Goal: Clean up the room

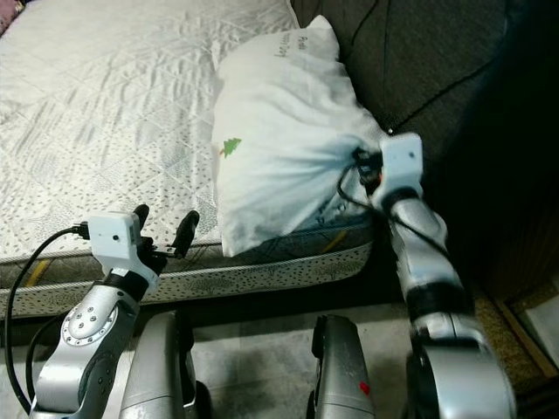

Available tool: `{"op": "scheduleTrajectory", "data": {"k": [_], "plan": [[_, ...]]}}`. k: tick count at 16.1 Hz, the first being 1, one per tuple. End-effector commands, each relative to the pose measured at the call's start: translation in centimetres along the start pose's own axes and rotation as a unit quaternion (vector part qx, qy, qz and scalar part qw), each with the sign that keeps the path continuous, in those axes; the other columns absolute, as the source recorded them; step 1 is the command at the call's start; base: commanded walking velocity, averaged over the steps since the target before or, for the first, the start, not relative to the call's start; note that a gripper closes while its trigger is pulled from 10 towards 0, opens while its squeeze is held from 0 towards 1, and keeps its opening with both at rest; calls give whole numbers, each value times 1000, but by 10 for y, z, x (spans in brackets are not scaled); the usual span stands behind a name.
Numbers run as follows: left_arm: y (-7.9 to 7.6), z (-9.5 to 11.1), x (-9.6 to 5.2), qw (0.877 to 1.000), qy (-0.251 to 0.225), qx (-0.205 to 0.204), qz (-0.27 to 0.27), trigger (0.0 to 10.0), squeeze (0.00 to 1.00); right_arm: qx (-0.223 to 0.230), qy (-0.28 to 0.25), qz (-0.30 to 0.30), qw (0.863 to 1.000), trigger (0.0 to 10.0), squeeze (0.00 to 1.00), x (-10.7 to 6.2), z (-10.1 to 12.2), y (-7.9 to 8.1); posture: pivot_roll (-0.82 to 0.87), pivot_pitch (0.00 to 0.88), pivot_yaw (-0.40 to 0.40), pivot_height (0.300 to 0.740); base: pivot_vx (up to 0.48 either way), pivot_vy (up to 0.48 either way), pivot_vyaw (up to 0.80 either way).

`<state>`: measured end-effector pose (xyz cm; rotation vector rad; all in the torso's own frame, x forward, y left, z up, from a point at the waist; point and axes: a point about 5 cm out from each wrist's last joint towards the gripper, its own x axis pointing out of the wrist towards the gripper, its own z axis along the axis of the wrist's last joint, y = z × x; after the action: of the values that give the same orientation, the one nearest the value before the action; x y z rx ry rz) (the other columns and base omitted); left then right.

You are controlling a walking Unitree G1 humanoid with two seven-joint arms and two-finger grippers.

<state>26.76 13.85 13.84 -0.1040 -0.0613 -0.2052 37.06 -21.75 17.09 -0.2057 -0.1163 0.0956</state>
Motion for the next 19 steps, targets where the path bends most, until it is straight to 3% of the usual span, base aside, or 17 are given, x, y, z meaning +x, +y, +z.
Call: {"op": "scheduleTrajectory", "data": {"k": [1,5,8,11,12,13,15,16,18,19], "plan": [[2,1,2,1000,-3,11,-3,10000,0,-4,2,-6,1000,10000,1000,-12,-4,-4,-27,63,27,530,0,0,0],[-2,-1,5,1000,-4,6,-12,10000,0,4,20,-11,1000,10000,1000,-54,-27,7,-47,60,33,530,0,0,0],[-2,-1,6,1000,-6,5,-14,10000,0,7,-1,-45,999,10000,1000,-65,-15,1,-52,58,35,530,0,0,0],[-2,-1,7,1000,-9,4,-14,10000,0,2,-80,-72,994,10000,1000,-47,28,-4,-48,57,32,530,0,0,0],[-3,-1,6,1000,-9,4,-14,10000,0,15,-120,-74,990,10000,1000,-32,53,3,-43,56,29,530,0,0,0],[-3,-2,6,1000,-9,4,-14,10000,0,21,-130,-71,989,10000,1000,-27,60,7,-43,56,29,530,0,0,0],[-6,-2,5,1000,-8,2,-14,10000,0,48,-114,-34,992,10000,1000,-9,59,31,-25,56,23,530,0,0,0],[-6,-2,5,1000,-8,2,-14,10000,0,52,-107,-32,992,10000,1000,-6,57,35,-23,57,22,530,0,0,0],[-7,-1,6,1000,-11,2,-12,10000,0,81,-47,-2,996,10000,1000,8,39,65,-6,63,11,530,0,0,0],[-6,0,6,1000,-15,0,-5,10000,0,95,-4,22,995,10000,1000,14,25,89,3,69,-1,530,0,0,0]]}}
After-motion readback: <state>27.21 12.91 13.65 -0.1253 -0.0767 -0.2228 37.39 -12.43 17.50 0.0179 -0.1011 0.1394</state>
